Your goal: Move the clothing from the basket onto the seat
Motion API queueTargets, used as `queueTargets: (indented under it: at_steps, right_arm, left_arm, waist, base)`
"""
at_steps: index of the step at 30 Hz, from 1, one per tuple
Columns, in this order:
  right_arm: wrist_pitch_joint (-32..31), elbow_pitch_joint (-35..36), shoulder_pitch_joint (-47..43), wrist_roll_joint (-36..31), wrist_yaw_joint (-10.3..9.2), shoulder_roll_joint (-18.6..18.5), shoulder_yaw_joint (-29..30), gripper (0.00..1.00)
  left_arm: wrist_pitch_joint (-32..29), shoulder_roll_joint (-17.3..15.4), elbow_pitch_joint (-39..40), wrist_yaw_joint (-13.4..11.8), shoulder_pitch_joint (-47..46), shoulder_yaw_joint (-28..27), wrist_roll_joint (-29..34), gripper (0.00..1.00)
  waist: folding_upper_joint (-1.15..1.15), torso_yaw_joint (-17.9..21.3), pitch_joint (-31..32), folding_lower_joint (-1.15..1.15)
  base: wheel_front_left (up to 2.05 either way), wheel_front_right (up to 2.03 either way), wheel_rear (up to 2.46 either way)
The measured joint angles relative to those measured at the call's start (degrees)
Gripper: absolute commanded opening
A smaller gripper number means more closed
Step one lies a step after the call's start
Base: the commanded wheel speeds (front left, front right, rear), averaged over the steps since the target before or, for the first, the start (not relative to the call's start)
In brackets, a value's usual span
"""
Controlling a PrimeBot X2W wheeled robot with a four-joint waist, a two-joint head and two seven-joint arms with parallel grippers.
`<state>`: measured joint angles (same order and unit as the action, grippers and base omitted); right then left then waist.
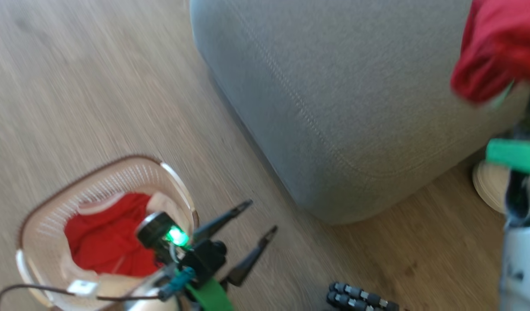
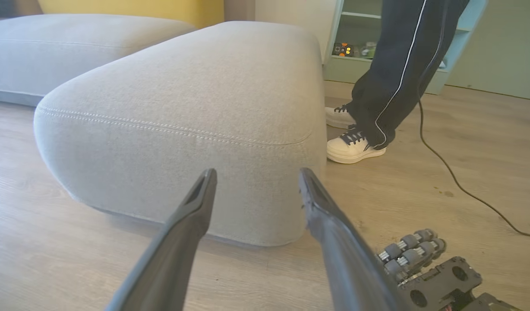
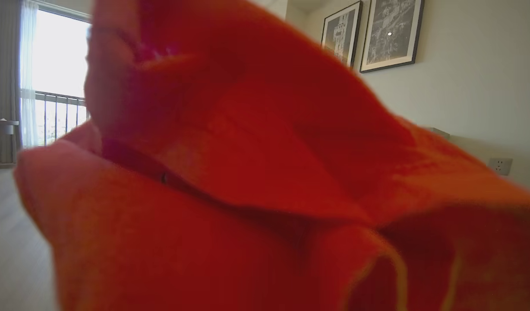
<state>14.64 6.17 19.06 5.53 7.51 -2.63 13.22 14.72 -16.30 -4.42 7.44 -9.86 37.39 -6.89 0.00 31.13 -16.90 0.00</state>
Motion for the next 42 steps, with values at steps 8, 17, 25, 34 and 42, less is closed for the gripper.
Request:
queueTargets:
  at_steps: [8,17,25,34,42]
  right_arm:
    - [0.0,-1.5,12.8,-2.6,0.0,0.0,5.0,0.0]
    - [0.1,-8.8,28.1,-8.2,0.0,-1.4,10.3,0.0]
    - [0.1,-21.3,36.6,-12.1,0.0,-5.0,17.8,0.0]
    - [0.1,-37.6,45.1,-18.1,0.0,-8.6,26.9,0.0]
    - [0.1,-50.4,47.1,-22.1,0.0,-10.3,31.2,0.0]
  left_arm:
    - [0.0,-6.9,2.6,0.0,-6.0,1.1,0.4,1.0]
    - [0.0,-11.7,3.7,0.0,-11.3,5.0,1.4,1.0]
    - [0.0,-12.4,4.4,0.0,-12.6,5.2,1.3,1.0]
    - [0.0,-12.5,4.9,0.0,-15.0,4.9,1.4,1.0]
    - [0.0,-12.0,5.0,0.0,-15.1,5.0,1.4,1.0]
  waist:
    - [0.0,-1.3,-9.2,0.01]
    - [0.0,-4.4,-18.4,0.02]
    - [0.0,-8.5,-23.0,0.0]
    - [0.0,-12.4,-26.2,0.0]
    - [0.0,-15.2,-27.6,0.0]
  base:
    - [0.0,0.0,0.0]
    - [0.0,0.0,0.0]
    - [0.0,0.0,0.0]
    - [0.0,0.0,0.0]
    - [0.0,0.0,0.0]
